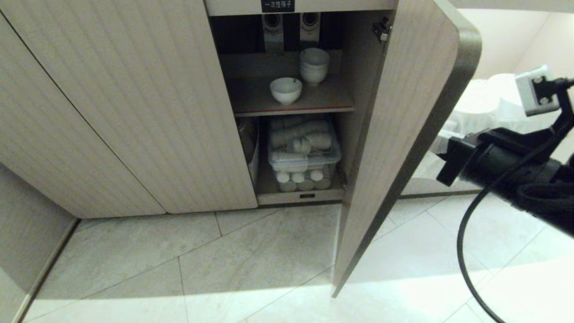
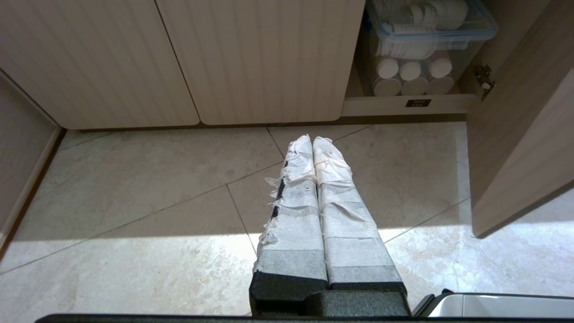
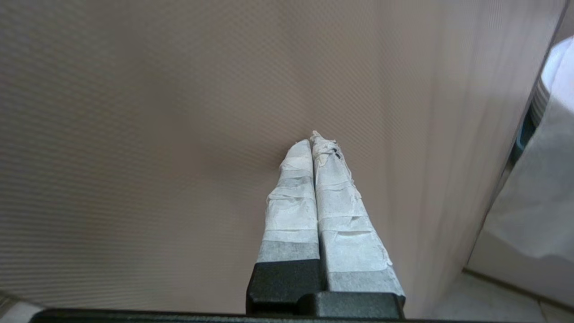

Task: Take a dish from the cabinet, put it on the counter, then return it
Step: Close the cabinet door

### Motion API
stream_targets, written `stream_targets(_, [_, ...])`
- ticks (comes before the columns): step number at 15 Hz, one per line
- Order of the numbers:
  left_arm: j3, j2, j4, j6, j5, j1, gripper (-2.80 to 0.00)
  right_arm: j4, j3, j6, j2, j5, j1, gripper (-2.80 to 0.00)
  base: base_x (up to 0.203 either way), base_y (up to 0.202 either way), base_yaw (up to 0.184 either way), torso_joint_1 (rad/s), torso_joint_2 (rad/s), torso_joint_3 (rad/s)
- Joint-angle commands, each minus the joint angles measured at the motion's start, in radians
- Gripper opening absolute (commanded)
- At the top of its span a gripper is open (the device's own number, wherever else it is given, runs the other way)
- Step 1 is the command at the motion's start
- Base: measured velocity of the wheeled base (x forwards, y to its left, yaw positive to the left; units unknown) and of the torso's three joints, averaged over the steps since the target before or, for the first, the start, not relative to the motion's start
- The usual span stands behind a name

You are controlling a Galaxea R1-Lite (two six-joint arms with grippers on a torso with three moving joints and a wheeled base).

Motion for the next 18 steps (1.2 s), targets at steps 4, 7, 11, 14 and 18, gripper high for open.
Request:
stream_targets(4, [0.000, 0.000, 0.000, 0.000, -0.001, 0.001, -2.80, -0.094, -0.022, -0.024, 0.123, -0.059, 0.039, -2.80, 0.000, 0.000, 0.000, 0.000, 0.00, 0.000])
stream_targets(7, [0.000, 0.000, 0.000, 0.000, 0.000, 0.001, -2.80, -0.120, -0.077, -0.045, 0.192, -0.078, 0.073, -2.80, 0.000, 0.000, 0.000, 0.000, 0.00, 0.000])
stream_targets(11, [0.000, 0.000, 0.000, 0.000, 0.000, 0.001, -2.80, -0.155, -0.255, -0.054, 0.342, -0.183, 0.107, -2.80, 0.000, 0.000, 0.000, 0.000, 0.00, 0.000])
stream_targets(14, [0.000, 0.000, 0.000, 0.000, 0.000, 0.001, -2.80, -0.156, -0.396, -0.057, 0.453, -0.244, 0.116, -2.80, 0.000, 0.000, 0.000, 0.000, 0.00, 0.000])
stream_targets(18, [0.000, 0.000, 0.000, 0.000, 0.000, 0.001, -2.80, -0.152, -0.583, -0.081, 0.591, -0.301, 0.117, -2.80, 0.000, 0.000, 0.000, 0.000, 0.00, 0.000])
